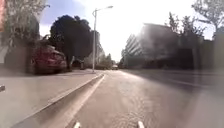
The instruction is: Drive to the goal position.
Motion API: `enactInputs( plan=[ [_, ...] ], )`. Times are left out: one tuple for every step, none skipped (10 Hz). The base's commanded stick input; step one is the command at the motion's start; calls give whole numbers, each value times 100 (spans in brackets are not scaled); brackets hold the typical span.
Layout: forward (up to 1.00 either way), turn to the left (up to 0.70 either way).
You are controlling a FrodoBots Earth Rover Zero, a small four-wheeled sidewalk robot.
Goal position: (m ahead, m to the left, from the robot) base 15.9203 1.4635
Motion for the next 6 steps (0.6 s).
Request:
enactInputs(
  plan=[
    [70,0],
    [70,0],
    [70,0],
    [70,0],
    [70,-2],
    [70,-14]
  ],
)
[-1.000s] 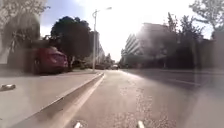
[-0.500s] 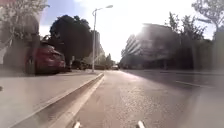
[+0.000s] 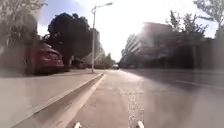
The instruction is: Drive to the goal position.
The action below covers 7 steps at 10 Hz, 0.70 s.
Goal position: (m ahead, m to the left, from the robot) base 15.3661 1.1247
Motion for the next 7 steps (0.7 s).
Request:
enactInputs(
  plan=[
    [70,-14],
    [70,-14],
    [70,-14],
    [70,-14],
    [70,-6],
    [70,0],
    [70,0]
  ],
)
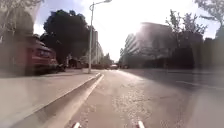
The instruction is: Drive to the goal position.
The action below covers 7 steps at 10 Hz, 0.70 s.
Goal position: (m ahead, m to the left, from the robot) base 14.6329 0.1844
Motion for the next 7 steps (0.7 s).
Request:
enactInputs(
  plan=[
    [70,0],
    [70,0],
    [70,0],
    [70,0],
    [70,0],
    [70,0],
    [70,0]
  ],
)
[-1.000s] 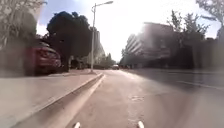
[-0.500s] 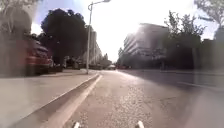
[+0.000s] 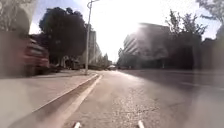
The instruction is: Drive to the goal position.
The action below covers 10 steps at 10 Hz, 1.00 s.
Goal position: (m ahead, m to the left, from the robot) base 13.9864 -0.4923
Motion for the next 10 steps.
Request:
enactInputs(
  plan=[
    [70,0],
    [70,0],
    [70,0],
    [70,0],
    [70,0],
    [70,0],
    [70,0],
    [70,0],
    [70,0],
    [70,0]
  ],
)
